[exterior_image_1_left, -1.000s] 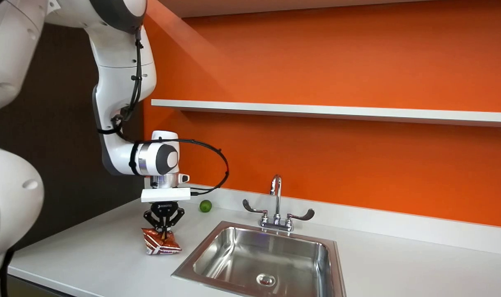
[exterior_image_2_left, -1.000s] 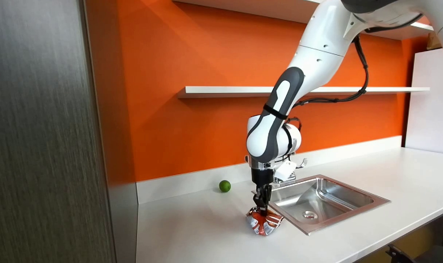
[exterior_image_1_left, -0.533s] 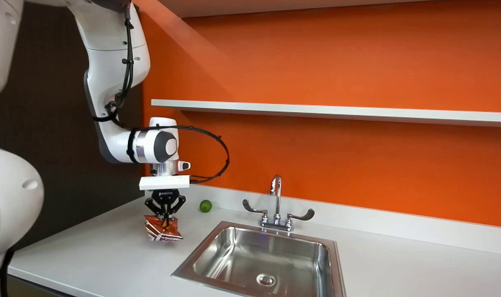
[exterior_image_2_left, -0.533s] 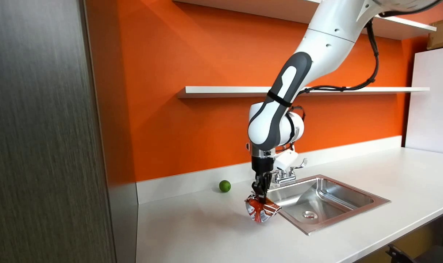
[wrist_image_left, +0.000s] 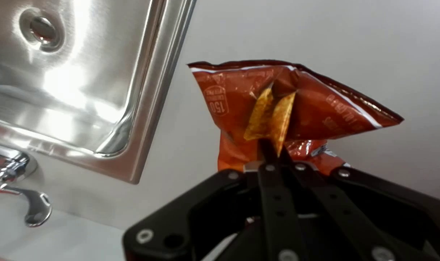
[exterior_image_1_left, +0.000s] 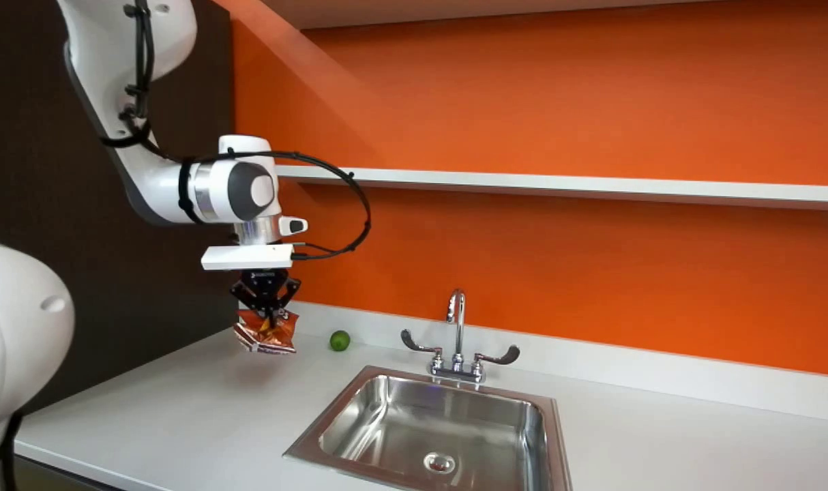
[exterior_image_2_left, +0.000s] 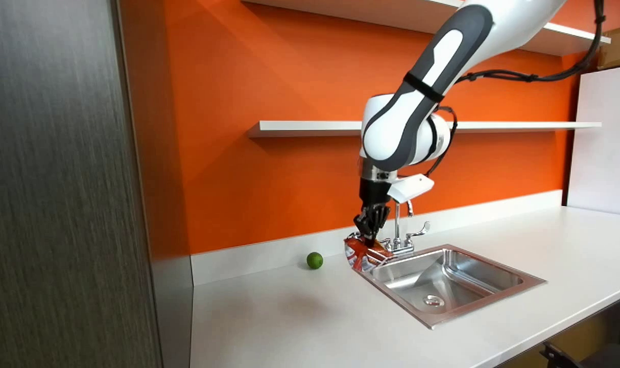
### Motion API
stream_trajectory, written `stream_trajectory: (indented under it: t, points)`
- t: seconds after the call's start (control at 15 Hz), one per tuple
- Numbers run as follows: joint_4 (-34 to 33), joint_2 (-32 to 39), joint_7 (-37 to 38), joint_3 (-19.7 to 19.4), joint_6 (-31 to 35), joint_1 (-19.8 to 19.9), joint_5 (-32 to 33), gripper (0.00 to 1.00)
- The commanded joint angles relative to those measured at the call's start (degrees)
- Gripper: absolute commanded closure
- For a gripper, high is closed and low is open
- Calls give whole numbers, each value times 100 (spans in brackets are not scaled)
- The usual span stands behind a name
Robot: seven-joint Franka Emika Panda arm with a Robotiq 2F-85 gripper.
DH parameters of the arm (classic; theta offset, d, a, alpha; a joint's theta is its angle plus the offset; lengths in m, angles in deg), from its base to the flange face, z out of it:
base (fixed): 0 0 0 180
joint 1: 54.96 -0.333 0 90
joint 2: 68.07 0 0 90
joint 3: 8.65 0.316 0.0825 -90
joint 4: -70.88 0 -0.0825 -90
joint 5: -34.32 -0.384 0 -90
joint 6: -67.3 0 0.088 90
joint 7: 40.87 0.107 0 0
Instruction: Put the orange packet on the bottom shelf.
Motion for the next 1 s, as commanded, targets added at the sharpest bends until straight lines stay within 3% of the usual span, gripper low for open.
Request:
stream_trajectory:
  t: [0.0,0.47,0.93]
  points:
    - [416,-1349,583,148,-202,-113,-2,100]
    - [-187,-2633,1288,607,-226,-66,183,100]
    - [-1388,-2445,2005,951,37,592,624,100]
